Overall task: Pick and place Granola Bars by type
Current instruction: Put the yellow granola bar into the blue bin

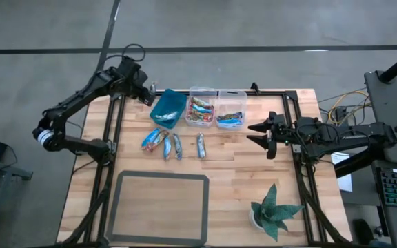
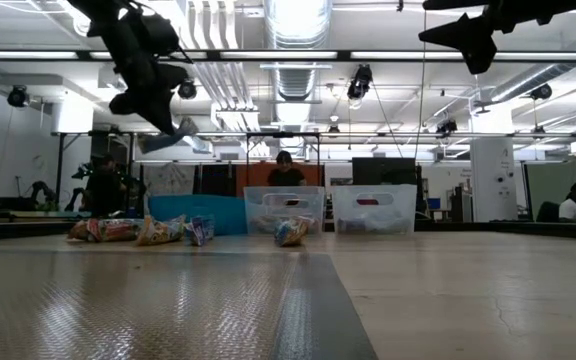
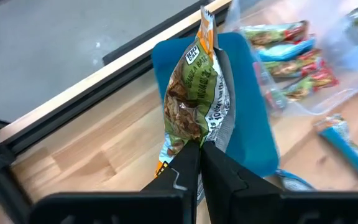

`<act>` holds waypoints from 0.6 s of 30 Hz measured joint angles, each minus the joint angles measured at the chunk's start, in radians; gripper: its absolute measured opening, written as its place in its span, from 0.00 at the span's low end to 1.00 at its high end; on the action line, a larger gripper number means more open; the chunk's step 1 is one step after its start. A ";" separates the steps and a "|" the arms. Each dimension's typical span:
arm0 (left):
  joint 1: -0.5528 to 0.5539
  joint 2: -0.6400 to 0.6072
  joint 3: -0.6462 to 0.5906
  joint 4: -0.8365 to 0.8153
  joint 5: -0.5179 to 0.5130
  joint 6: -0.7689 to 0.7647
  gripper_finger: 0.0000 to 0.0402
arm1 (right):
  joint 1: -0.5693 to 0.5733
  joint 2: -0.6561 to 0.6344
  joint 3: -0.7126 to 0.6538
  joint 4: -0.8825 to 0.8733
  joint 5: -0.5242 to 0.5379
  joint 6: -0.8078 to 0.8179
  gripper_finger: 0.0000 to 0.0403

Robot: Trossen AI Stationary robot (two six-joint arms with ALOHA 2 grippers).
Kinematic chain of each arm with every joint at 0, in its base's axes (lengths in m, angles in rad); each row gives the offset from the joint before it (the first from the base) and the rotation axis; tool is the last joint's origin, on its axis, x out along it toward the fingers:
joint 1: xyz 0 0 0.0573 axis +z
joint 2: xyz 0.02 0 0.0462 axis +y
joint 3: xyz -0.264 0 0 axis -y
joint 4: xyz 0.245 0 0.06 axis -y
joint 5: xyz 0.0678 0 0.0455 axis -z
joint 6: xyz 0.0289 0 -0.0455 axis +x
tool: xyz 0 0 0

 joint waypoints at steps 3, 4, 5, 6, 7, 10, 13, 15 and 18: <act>-0.001 -0.012 0.004 0.001 0.029 -0.001 0.00 | 0.000 0.000 0.000 0.001 0.000 0.000 0.52; -0.003 -0.016 0.005 0.001 0.032 -0.001 0.00 | 0.000 0.000 0.000 0.001 0.000 0.000 0.52; -0.005 -0.020 0.007 0.001 0.033 -0.001 0.00 | 0.000 0.000 0.000 0.001 0.000 0.000 0.52; -0.005 -0.025 0.008 0.002 0.040 -0.001 0.00 | 0.000 0.000 0.000 0.001 0.000 0.000 0.52; -0.006 -0.030 0.008 0.001 0.049 0.000 0.00 | 0.000 0.000 0.000 0.001 0.000 0.000 0.52; -0.007 -0.047 0.011 0.002 0.062 0.023 0.00 | 0.000 0.000 0.000 0.001 0.000 0.000 0.52; -0.011 -0.063 0.011 0.001 0.074 0.057 0.00 | 0.000 -0.001 0.000 0.003 0.000 0.006 0.52; -0.018 -0.070 0.011 0.002 0.075 0.081 0.00 | 0.000 0.000 0.000 0.006 0.000 0.013 0.52; -0.040 -0.067 0.014 0.002 0.075 0.116 0.00 | 0.001 -0.001 0.000 0.016 -0.002 0.019 0.52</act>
